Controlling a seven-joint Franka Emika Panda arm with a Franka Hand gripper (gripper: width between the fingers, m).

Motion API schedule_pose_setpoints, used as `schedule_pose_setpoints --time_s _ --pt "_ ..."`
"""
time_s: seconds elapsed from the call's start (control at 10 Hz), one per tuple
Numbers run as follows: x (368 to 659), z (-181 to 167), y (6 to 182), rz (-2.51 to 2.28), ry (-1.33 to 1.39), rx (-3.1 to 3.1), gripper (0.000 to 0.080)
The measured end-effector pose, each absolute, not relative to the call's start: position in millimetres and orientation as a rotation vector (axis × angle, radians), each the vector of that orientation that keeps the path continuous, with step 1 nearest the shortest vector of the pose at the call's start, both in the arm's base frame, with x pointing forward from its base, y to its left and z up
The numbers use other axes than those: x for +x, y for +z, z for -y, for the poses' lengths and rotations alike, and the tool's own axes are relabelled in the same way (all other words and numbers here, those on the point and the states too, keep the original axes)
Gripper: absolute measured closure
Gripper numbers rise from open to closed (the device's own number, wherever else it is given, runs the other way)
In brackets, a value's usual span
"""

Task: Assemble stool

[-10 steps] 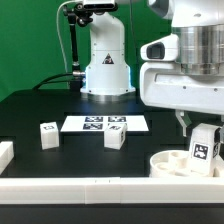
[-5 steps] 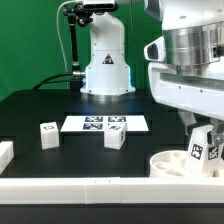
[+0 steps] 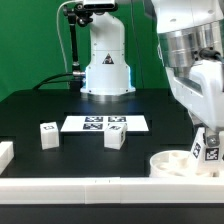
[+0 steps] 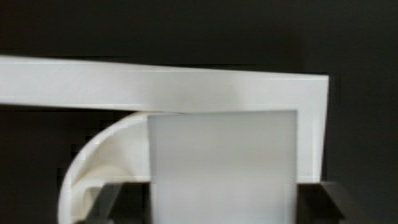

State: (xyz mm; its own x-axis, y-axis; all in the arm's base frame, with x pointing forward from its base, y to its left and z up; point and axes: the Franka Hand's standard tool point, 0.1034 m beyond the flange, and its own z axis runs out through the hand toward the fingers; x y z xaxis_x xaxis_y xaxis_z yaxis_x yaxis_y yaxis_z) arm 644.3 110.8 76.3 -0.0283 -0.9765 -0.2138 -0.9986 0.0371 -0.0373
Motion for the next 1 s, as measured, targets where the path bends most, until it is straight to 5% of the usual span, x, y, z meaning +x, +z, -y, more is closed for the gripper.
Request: schedule_pose_setpoints --time_s 1.0 --pt "647.3 -118.5 77.4 -2.547 0.238 -1.340 0.0459"
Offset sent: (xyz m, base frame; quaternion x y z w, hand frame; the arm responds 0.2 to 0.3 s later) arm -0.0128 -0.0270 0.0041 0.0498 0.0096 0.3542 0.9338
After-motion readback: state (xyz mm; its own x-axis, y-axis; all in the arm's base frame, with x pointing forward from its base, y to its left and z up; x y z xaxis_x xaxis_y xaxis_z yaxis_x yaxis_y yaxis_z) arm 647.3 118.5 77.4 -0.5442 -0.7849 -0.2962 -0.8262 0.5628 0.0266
